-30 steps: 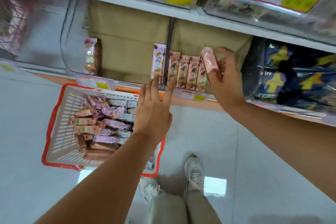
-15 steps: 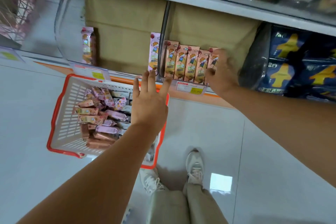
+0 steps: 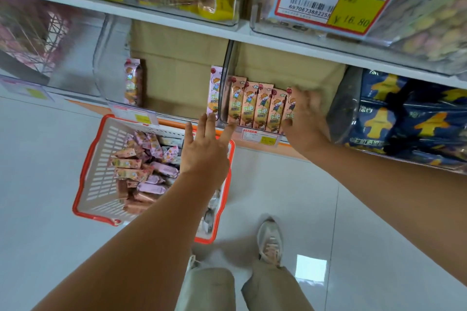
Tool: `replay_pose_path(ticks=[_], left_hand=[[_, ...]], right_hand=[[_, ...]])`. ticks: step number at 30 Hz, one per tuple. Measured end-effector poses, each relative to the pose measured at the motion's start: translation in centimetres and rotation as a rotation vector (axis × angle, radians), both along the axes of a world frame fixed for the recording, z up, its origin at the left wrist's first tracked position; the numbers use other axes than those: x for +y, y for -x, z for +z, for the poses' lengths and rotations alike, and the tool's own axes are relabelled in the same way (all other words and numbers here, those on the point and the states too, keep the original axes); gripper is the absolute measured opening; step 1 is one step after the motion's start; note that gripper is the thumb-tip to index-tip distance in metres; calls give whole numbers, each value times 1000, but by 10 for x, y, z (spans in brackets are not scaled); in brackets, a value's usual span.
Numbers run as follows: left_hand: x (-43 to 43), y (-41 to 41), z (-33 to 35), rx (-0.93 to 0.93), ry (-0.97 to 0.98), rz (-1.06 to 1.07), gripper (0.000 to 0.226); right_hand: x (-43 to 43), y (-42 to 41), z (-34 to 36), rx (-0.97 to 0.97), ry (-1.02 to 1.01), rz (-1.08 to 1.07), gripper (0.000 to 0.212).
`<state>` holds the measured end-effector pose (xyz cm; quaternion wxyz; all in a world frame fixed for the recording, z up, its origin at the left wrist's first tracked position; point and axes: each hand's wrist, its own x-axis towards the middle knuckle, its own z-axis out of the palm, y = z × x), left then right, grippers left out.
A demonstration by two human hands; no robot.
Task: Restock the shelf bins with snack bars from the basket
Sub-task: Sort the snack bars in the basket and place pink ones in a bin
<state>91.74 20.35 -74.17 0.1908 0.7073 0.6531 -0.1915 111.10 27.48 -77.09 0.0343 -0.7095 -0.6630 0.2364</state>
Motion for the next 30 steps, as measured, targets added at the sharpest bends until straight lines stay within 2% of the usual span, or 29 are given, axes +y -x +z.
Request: replay_pose_path(ticks=[4,6,12,17,21,30], left_hand=[[4,7,0,-80,-9,-11,73],[6,16,-2,-109,-13,-57,72],[3,54,-6,-99,-65,-280,78],[3,89,-9,-67,-14,-401,81],[6,102,-14,-81,-37,-466,80],[-1,111,-22,-124,-122,-424,78]], right_hand=[[-10,15,8,107,-251,63,53],[-15,23,10,154,-307,128,44],[-38,53,-7,-36,-106,141,26],[-60,78,-11,-179,-75,25,39],[-67,94,-5,-274,41,5,60],[-89,116,0,-110,-38,-86,68]])
